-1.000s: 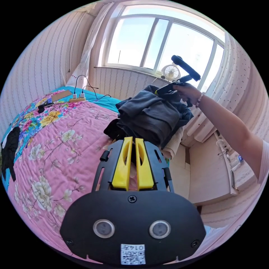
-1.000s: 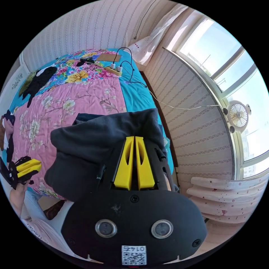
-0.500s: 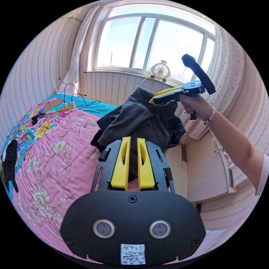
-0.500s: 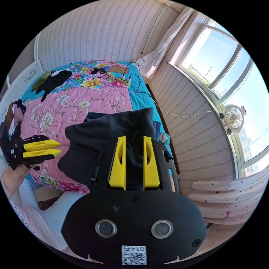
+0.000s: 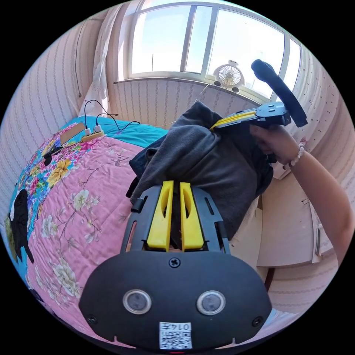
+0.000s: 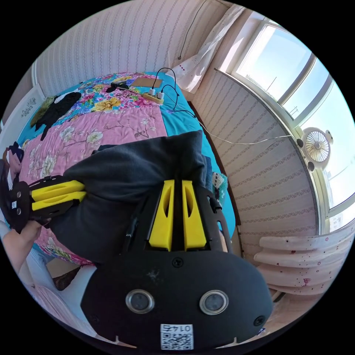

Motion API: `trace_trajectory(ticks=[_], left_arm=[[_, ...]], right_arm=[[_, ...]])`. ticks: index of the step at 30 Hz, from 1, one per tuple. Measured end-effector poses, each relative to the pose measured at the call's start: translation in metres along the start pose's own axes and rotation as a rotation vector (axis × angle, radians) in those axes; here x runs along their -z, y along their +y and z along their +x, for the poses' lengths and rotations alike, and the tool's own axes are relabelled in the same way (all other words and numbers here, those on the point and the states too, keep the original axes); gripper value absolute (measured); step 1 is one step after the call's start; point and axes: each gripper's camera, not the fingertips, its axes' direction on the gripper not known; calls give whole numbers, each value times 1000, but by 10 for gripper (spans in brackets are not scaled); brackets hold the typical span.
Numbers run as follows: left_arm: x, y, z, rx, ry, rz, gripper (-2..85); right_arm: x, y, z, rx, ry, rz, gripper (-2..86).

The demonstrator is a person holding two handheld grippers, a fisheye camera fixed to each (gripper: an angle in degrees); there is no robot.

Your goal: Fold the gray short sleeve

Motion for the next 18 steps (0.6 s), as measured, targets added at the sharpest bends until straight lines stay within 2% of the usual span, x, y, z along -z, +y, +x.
trace_trajectory(ticks=[7, 12, 18], left_arm=[[8, 8, 1, 50, 24, 5, 47], [32, 14, 7, 28, -44, 10, 50], [53, 17, 13, 38, -45, 11, 51]], right_arm=[[3, 3, 3, 3, -9, -22, 34], [17, 15, 16, -52, -107, -3, 48], [39, 35, 22, -49, -182, 23, 72]])
